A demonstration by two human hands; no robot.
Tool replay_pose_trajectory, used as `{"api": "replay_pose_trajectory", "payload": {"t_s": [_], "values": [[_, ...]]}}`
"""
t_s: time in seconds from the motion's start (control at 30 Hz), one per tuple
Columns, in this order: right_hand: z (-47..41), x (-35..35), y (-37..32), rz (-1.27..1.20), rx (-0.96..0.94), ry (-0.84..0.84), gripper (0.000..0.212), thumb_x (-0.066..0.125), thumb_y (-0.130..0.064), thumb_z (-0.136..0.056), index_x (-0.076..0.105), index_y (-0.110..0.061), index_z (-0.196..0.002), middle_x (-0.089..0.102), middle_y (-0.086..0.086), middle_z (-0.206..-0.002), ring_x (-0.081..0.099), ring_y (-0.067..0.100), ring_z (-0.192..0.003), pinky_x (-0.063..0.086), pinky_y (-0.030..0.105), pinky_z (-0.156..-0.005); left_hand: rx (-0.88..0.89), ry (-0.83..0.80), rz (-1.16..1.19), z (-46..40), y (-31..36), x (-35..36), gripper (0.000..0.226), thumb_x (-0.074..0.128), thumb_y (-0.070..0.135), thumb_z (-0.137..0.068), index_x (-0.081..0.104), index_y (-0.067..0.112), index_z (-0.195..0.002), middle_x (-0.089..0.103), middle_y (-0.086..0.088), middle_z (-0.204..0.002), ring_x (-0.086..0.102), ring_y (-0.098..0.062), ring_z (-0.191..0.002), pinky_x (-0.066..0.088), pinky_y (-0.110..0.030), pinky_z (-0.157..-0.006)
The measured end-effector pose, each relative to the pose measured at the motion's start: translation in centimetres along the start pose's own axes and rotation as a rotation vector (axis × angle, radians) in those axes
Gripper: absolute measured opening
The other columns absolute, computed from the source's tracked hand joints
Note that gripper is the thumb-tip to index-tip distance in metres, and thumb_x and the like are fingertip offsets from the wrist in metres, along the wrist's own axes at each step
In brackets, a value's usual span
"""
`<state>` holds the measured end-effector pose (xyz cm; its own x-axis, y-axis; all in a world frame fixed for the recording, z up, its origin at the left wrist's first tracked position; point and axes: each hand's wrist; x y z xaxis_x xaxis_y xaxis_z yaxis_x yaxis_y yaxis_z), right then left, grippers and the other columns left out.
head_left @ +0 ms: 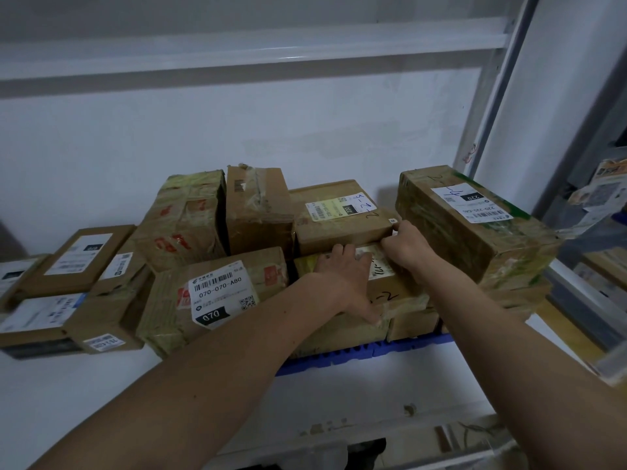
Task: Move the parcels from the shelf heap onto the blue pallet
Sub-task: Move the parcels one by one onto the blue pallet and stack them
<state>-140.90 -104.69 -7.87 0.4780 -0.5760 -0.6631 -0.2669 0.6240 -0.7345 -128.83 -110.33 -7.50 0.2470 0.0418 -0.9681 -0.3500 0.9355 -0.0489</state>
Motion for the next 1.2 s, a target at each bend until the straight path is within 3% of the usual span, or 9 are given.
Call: {"api": "replay_pose_trajectory", "payload": {"t_s": [0.27, 0.43, 0.5, 0.6, 0.67, 0.77, 0.93, 1.03, 1.2], "values": [[0.1, 0.1, -0.5, -0.025, -0.012, 0.011, 0.028, 0.049, -0.012, -0.086, 0.047, -0.012, -0.114, 0.060, 0.012, -0.106, 0.060, 0.031, -0.101, 0.050, 0.048, -0.091, 0.003, -0.041, 0.071, 0.3, -0.7, -0.8, 0.107, 0.062, 0.072, -0.072, 0.015, 0.019, -0.153, 0.021, -0.009, -0.153, 0.022, -0.028, -0.139, 0.028, -0.045, -0.110], [-0.1, 0.3, -1.2, -0.025, -0.040, 0.030, 0.022, 0.056, -0.016, -0.084, 0.040, -0.013, -0.100, 0.057, 0.005, -0.090, 0.061, 0.028, -0.094, 0.052, 0.047, -0.088, -0.065, 0.290, 0.308, 0.4, -1.7, -2.3, 0.061, 0.053, 0.060, -0.086, 0.049, 0.022, -0.133, 0.055, -0.003, -0.126, 0.053, -0.022, -0.112, 0.044, -0.035, -0.085], [-0.2, 0.4, -1.5, -0.050, -0.037, 0.035, 0.027, 0.058, -0.019, -0.083, 0.039, -0.017, -0.102, 0.058, 0.005, -0.092, 0.062, 0.028, -0.092, 0.054, 0.048, -0.085, -0.129, 0.409, 0.243, 0.6, -2.7, -2.8, 0.053, 0.056, 0.051, -0.088, 0.052, 0.017, -0.129, 0.054, -0.003, -0.123, 0.052, -0.021, -0.109, 0.045, -0.034, -0.085], [-0.2, 0.5, -2.1, -0.079, -0.043, 0.045, 0.021, 0.058, -0.016, -0.085, 0.039, -0.018, -0.094, 0.054, 0.002, -0.083, 0.061, 0.027, -0.090, 0.053, 0.046, -0.086, -0.253, 0.572, 0.199, 0.7, -4.6, -3.2, 0.048, 0.060, 0.041, -0.086, 0.052, 0.015, -0.125, 0.048, -0.005, -0.129, 0.045, -0.022, -0.116, 0.042, -0.037, -0.097], [-0.4, 0.5, -2.2, -0.091, -0.051, 0.049, 0.018, 0.056, -0.012, -0.087, 0.039, -0.017, -0.082, 0.051, 0.001, -0.077, 0.060, 0.028, -0.088, 0.053, 0.046, -0.086, -0.357, 0.570, 0.116, 0.7, -5.8, -3.5, 0.053, 0.061, 0.041, -0.083, 0.048, 0.014, -0.127, 0.038, -0.012, -0.140, 0.034, -0.029, -0.128, 0.031, -0.045, -0.110], [-0.7, 0.6, -2.4, -0.085, -0.053, 0.052, 0.013, 0.053, -0.010, -0.087, 0.041, -0.013, -0.088, 0.048, 0.001, -0.074, 0.058, 0.028, -0.089, 0.052, 0.043, -0.086, -0.502, 0.467, 0.074, 0.7, -7.5, -4.0, 0.070, 0.059, 0.052, -0.083, 0.038, 0.014, -0.137, 0.018, -0.017, -0.152, 0.010, -0.038, -0.142, 0.013, -0.054, -0.116], [-1.1, 0.6, -2.7, -0.093, -0.040, 0.039, 0.016, 0.051, -0.011, -0.086, 0.042, -0.014, -0.074, 0.054, 0.005, -0.076, 0.061, 0.029, -0.089, 0.054, 0.044, -0.085, -0.647, 0.398, 0.111, 0.1, -9.6, -4.2, 0.090, 0.053, 0.076, -0.075, 0.035, 0.018, -0.142, 0.012, -0.013, -0.155, 0.006, -0.038, -0.144, 0.016, -0.061, -0.113], [-1.5, 0.7, -2.6, -0.110, -0.036, 0.032, 0.007, 0.051, -0.012, -0.085, 0.050, -0.015, -0.078, 0.060, 0.008, -0.081, 0.064, 0.031, -0.089, 0.055, 0.047, -0.084, -0.670, 0.370, 0.180, -0.4, -10.0, -4.0, 0.098, 0.052, 0.079, -0.073, 0.031, 0.017, -0.145, 0.009, -0.014, -0.156, 0.005, -0.039, -0.145, 0.015, -0.063, -0.113], [-2.0, 0.9, -2.4, -0.142, -0.028, 0.062, 0.029, 0.049, -0.010, -0.090, 0.035, -0.019, -0.068, 0.050, 0.002, -0.074, 0.059, 0.030, -0.088, 0.053, 0.046, -0.086, -0.710, 0.362, 0.197, -1.2, -10.3, -3.9, 0.105, 0.053, 0.081, -0.070, 0.027, 0.016, -0.148, 0.006, -0.013, -0.157, 0.005, -0.041, -0.144, 0.019, -0.063, -0.110]]}}
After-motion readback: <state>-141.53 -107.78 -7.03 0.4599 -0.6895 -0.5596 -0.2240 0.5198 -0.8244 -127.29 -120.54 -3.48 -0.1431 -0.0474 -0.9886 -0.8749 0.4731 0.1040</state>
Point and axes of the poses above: each hand's wrist, its own z-axis away from the middle knuckle, its own x-axis out of the palm, y = z × x
